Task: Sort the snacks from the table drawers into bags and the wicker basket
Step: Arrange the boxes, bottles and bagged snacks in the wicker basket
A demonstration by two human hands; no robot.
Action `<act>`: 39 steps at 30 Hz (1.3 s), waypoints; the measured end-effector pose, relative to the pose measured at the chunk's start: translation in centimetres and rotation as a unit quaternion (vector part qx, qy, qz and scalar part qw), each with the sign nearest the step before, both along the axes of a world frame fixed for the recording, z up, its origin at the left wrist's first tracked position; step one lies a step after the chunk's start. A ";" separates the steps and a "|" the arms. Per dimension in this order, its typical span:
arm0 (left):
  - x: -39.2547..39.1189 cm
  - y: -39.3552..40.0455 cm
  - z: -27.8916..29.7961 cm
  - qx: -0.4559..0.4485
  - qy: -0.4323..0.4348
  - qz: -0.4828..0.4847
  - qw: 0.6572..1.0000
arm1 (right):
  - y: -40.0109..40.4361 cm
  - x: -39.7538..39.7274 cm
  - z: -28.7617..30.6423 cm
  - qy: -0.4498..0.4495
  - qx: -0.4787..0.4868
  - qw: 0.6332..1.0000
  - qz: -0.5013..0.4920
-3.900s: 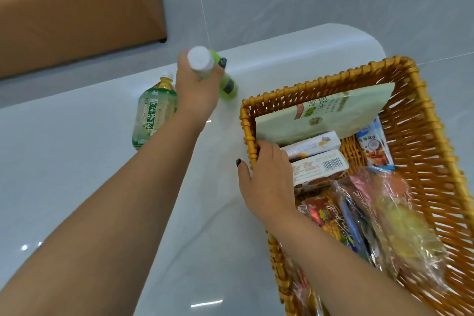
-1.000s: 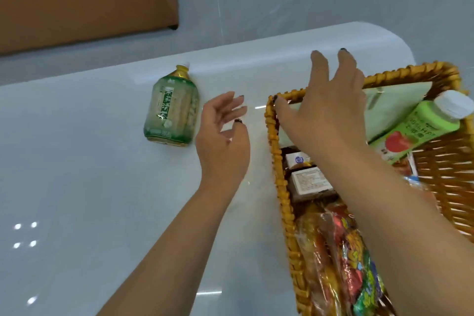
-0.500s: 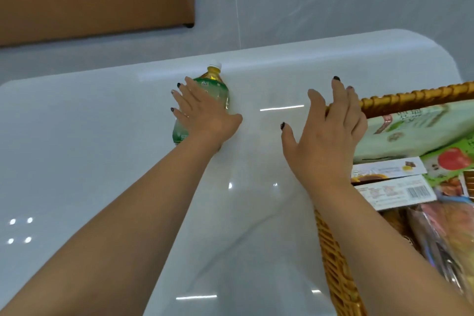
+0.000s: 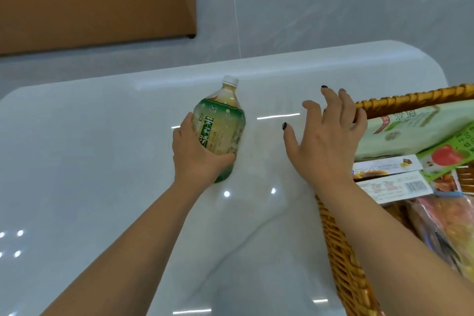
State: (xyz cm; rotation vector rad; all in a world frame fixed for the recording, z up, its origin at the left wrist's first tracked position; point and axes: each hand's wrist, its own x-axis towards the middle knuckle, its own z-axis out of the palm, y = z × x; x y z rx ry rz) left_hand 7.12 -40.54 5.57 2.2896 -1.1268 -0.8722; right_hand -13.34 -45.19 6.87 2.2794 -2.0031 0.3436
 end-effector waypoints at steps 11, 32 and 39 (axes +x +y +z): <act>-6.3 3.7 4.8 -0.098 0.024 -0.021 0.995 | 0.5 -1.1 2.7 -0.364 0.028 0.931 0.023; -18.7 -6.7 11.0 -0.212 0.037 -0.079 0.973 | -9.5 -11.2 14.4 -0.527 0.314 0.790 0.010; -22.3 -10.9 6.8 -0.173 0.090 -0.135 0.971 | -14.6 -16.8 14.6 -0.432 0.207 0.874 0.081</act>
